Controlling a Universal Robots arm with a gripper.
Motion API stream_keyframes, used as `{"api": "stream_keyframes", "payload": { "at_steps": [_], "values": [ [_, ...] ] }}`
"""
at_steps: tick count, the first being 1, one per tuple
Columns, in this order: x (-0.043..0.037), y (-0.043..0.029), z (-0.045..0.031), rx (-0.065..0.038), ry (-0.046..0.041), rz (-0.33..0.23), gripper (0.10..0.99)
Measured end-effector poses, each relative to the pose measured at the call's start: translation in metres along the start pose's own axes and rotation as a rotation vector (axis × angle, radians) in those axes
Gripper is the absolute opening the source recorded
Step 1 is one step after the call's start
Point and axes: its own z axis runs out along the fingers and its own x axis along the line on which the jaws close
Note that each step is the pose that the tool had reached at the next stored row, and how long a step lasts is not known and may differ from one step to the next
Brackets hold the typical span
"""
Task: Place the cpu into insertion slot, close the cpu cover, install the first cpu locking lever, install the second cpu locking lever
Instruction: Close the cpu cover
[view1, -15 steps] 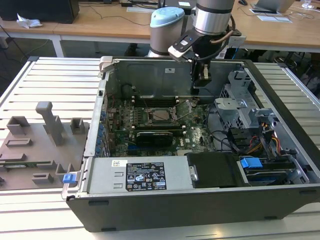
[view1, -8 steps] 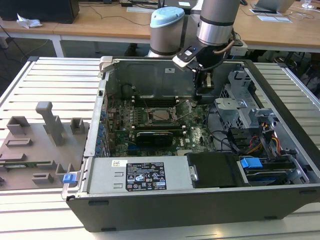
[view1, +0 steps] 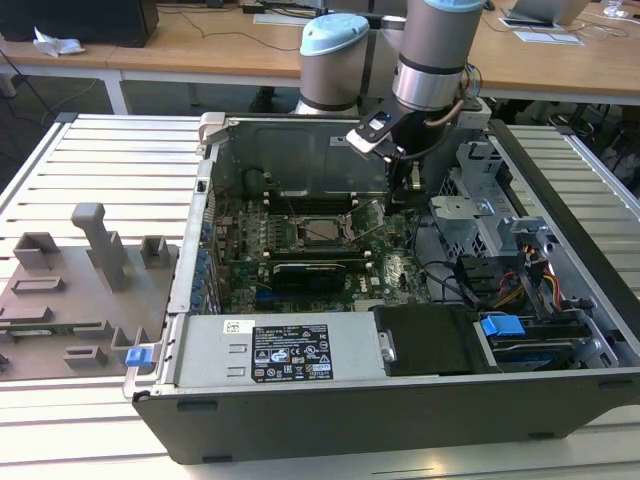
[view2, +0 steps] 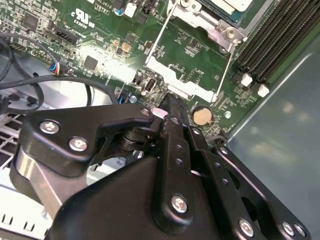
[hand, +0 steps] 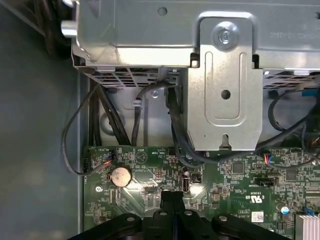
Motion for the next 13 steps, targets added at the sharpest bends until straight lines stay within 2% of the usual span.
{"api": "stream_keyframes", "payload": {
  "at_steps": [5,8,10,13],
  "values": [
    [0.0001,-0.0085,0.0013,0.000,-0.0001,0.000,0.106],
    [0.0001,-0.0160,0.0013,-0.002,-0.0001,0.000,0.106],
    [0.0001,-0.0256,0.0012,-0.003,-0.0002,0.000,0.106],
    [0.0002,-0.0321,0.0013,-0.003,-0.0001,0.000,0.106]
  ]
}}
